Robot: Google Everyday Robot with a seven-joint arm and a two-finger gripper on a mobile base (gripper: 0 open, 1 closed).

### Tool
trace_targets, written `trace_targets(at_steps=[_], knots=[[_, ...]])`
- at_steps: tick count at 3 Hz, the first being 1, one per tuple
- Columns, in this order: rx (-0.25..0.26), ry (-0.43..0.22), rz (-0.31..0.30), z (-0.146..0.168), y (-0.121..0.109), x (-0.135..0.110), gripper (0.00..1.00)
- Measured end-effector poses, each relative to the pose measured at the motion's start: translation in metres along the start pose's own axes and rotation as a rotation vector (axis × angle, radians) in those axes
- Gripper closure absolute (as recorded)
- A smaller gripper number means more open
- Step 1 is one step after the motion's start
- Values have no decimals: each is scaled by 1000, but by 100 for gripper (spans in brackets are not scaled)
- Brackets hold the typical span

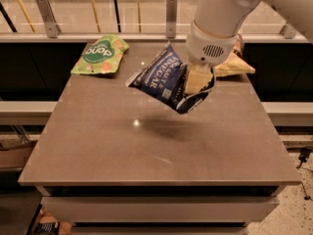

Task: Move blue chip bag near green rice chip bag

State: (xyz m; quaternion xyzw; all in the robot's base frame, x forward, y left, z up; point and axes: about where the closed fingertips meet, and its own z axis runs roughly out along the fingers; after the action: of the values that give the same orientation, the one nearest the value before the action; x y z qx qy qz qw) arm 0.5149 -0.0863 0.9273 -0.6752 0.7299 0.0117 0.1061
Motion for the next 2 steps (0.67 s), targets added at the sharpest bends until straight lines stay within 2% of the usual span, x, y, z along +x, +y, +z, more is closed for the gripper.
trace_targets(at_steps=[2], knots=[[128, -97, 13, -12, -75, -28, 100]])
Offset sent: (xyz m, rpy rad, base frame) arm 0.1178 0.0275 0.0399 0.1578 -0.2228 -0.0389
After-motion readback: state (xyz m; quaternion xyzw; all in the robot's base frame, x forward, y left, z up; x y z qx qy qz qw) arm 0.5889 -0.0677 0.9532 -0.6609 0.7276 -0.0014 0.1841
